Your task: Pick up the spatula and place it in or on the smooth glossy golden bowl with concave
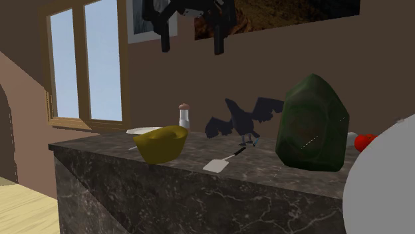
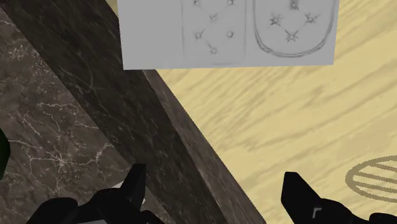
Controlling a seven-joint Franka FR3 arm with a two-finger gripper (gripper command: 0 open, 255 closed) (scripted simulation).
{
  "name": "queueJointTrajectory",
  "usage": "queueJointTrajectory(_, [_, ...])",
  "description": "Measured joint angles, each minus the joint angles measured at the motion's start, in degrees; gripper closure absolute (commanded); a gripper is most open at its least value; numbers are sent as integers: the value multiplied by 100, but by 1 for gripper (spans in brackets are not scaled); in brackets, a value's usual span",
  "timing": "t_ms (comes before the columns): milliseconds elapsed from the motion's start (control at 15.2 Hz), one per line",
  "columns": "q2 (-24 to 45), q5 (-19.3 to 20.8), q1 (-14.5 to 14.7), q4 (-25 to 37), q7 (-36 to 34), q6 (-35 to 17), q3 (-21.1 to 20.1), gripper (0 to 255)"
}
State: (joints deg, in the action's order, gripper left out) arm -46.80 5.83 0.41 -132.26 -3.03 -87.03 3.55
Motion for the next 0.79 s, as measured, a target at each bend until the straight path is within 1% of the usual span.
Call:
queueJointTrajectory(132, [91,-9,-23,13,-57,-69,5,0])
queueJointTrajectory(330, [566,-17,-157,49,-304,-461,85,0])
queueJointTrajectory(594, [1315,-55,-341,171,-688,-1025,208,0])
queueJointTrajectory(792, [1924,-93,-479,404,-934,-1357,331,0])
